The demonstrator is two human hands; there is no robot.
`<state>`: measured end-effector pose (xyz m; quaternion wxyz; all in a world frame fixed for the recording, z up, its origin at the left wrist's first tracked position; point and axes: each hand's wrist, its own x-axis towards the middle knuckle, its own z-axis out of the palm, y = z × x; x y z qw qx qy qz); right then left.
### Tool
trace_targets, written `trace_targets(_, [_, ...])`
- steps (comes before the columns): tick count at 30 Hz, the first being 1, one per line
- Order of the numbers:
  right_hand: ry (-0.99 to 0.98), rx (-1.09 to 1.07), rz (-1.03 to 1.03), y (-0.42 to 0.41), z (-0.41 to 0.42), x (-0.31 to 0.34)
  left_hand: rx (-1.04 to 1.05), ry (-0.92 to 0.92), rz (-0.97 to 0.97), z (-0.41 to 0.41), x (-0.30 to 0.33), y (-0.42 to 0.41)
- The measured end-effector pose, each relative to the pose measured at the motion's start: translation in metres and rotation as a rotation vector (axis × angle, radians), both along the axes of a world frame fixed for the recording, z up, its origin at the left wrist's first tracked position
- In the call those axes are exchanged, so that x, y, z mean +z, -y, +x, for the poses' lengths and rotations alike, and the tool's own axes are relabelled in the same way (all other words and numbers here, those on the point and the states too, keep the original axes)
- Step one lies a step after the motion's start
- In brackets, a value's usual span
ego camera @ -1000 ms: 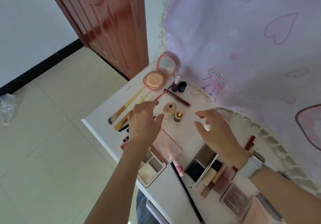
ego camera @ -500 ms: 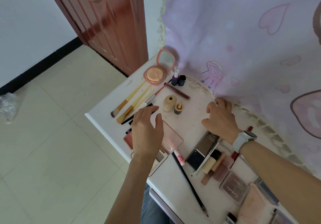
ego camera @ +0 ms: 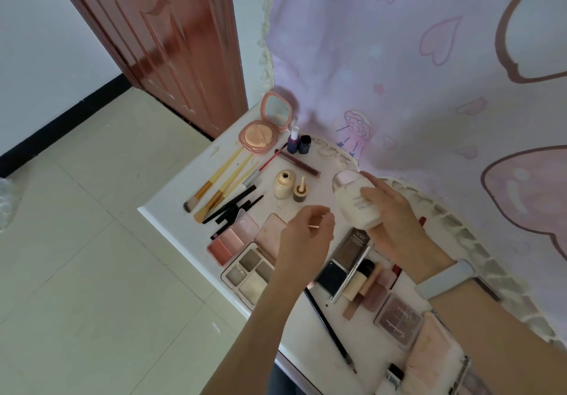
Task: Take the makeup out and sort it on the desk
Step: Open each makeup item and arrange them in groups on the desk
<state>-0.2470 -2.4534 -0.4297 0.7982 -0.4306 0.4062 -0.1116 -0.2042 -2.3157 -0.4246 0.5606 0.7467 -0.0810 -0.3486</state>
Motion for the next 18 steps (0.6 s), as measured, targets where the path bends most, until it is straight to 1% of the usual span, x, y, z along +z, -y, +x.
trace_targets(2, [0.042, 0.027, -0.016, -0.007, -0.001, -0.002, 0.009, -0.134, -0.052, -0.004, 0.0, 0.003])
trace_targets(5, [0.074, 0.127, -0.091, -0.019, -0.006, -0.005, 0.122, -0.218, -0.129, -0.005, -0.001, 0.007])
trace_targets(7, [0.037, 0.192, -0.242, -0.021, -0.009, -0.004, 0.194, -0.226, -0.17, -0.004, 0.001, 0.008])
trace_targets(8, [0.003, 0.212, -0.341, -0.018, -0.008, -0.002, 0.196, -0.207, -0.187, -0.002, 0.001, 0.007])
trace_targets(10, [-0.034, 0.237, -0.498, -0.007, -0.006, 0.007, 0.127, -0.117, -0.21, 0.002, 0.003, 0.004])
trace_targets(13, [-0.069, 0.423, -0.661, 0.008, -0.005, 0.019, -0.069, 0.053, -0.179, 0.01, 0.008, -0.004])
trace_targets(15, [-0.106, 0.481, -0.623, 0.011, -0.005, 0.021, -0.165, 0.141, -0.084, 0.012, 0.012, -0.005])
trace_targets(16, [-0.126, 0.478, -0.56, 0.011, -0.006, 0.021, -0.227, 0.233, 0.017, 0.011, 0.012, -0.006])
trace_targets(18, [-0.156, 0.465, -0.404, 0.009, -0.007, 0.02, -0.362, 0.505, 0.267, 0.007, 0.011, -0.005])
